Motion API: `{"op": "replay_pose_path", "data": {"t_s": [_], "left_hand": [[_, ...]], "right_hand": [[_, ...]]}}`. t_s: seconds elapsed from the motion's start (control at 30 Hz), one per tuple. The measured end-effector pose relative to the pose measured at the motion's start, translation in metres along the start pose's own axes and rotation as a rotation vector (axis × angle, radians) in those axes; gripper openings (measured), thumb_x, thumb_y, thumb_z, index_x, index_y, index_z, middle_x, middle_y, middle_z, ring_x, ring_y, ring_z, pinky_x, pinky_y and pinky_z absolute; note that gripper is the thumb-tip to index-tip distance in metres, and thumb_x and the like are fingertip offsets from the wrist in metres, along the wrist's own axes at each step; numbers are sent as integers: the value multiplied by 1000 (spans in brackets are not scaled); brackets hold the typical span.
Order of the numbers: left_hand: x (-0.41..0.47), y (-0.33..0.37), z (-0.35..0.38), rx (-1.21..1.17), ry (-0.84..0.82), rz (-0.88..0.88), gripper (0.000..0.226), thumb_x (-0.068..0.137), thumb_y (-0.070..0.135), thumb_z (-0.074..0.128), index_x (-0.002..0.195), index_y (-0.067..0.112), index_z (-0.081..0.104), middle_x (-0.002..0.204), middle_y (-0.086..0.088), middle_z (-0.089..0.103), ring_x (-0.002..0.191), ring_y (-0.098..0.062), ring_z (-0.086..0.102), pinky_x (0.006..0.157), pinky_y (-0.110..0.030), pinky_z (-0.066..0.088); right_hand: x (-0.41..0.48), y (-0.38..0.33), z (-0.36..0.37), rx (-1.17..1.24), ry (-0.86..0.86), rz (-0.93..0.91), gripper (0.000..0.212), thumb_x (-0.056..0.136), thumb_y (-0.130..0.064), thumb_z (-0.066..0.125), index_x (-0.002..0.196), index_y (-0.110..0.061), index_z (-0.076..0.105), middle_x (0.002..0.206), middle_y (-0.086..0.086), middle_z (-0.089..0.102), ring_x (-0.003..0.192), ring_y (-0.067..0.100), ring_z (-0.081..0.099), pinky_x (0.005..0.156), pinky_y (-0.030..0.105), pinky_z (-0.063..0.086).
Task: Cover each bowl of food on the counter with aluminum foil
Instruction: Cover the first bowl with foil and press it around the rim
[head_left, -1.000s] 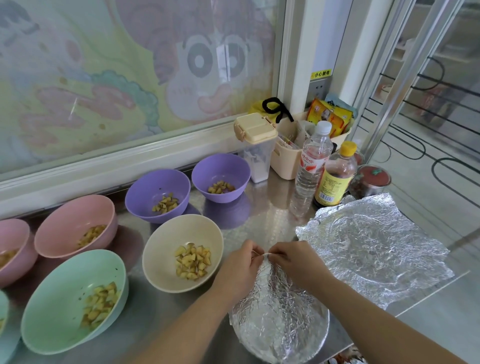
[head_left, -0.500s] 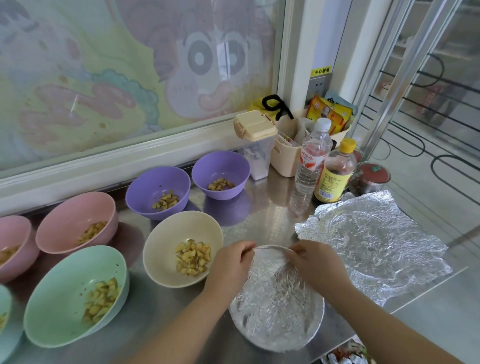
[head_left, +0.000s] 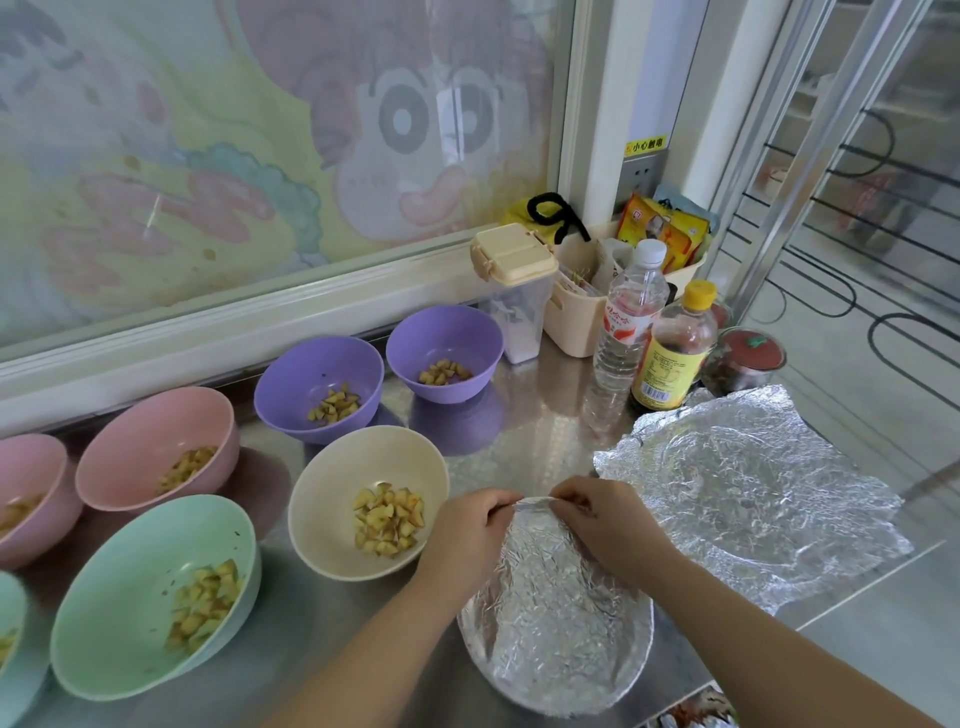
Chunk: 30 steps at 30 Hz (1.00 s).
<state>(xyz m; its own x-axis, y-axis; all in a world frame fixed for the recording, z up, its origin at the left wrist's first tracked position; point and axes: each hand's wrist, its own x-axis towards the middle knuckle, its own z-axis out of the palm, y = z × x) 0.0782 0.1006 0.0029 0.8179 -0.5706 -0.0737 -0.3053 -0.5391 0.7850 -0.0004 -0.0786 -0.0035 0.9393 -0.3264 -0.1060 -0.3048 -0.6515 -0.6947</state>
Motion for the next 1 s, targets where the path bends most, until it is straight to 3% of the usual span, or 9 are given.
{"op": "replay_pose_path", "data": {"t_s": [0.1, 0.17, 0.23, 0.33, 0.4, 0.53, 0.77, 1.0], "left_hand": [[4, 2, -1, 13, -76, 11, 20, 96, 26, 62, 111, 26, 76, 103, 13, 75, 95, 1, 66, 84, -15, 48], [6, 2, 1, 34, -79, 17, 20, 96, 27, 62, 110, 26, 76, 102, 13, 75, 93, 0, 66, 82, -16, 48], [7, 3, 1, 33, -86, 19, 19, 97, 27, 61, 109, 26, 76, 100, 12, 75, 91, 0, 65, 79, -14, 46], [8, 4, 0, -7, -115, 10, 19, 96, 28, 61, 108, 25, 76, 98, 11, 75, 90, 1, 66, 78, -14, 47], [9, 4, -1, -21, -142, -11, 19, 97, 28, 61, 108, 25, 76, 98, 10, 75, 90, 0, 66, 81, -18, 49], [13, 7, 0, 66, -181, -80, 20, 98, 35, 57, 105, 26, 73, 97, 9, 73, 90, -6, 65, 84, -27, 50], [20, 10, -4, 108, -304, -148, 19, 100, 42, 51, 106, 27, 60, 101, 9, 66, 94, -8, 61, 82, -28, 47], [28, 13, -6, 22, -398, -204, 17, 99, 38, 52, 101, 23, 59, 104, 2, 66, 92, -11, 58, 83, -29, 45]], "right_hand": [[5, -5, -1, 3, -53, -17, 11, 92, -29, 72, 97, -25, 80, 81, -9, 75, 75, 4, 65, 73, 25, 50], [6, -7, 1, -20, -45, -42, 10, 90, -29, 73, 96, -24, 81, 81, -6, 76, 75, 10, 66, 73, 30, 51], [6, -7, 2, -36, -26, -67, 11, 91, -29, 73, 95, -22, 80, 77, -5, 75, 70, 9, 63, 70, 29, 49], [4, -6, 4, -47, -12, -95, 12, 93, -28, 71, 96, -19, 79, 67, -12, 65, 60, 0, 55, 60, 12, 38], [2, -7, 6, -54, -3, -105, 12, 94, -27, 70, 97, -19, 78, 68, -11, 65, 61, 0, 55, 59, 10, 37], [1, -6, 7, -48, 11, -103, 12, 94, -25, 69, 98, -19, 79, 77, -4, 73, 69, 12, 61, 66, 24, 43], [-2, -6, 9, -44, 34, -107, 10, 93, -26, 70, 97, -21, 78, 76, -5, 72, 68, 12, 62, 66, 26, 45], [-4, -5, 10, -50, 53, -100, 8, 93, -26, 70, 93, -22, 77, 73, -5, 71, 65, 12, 60, 66, 35, 49]]}}
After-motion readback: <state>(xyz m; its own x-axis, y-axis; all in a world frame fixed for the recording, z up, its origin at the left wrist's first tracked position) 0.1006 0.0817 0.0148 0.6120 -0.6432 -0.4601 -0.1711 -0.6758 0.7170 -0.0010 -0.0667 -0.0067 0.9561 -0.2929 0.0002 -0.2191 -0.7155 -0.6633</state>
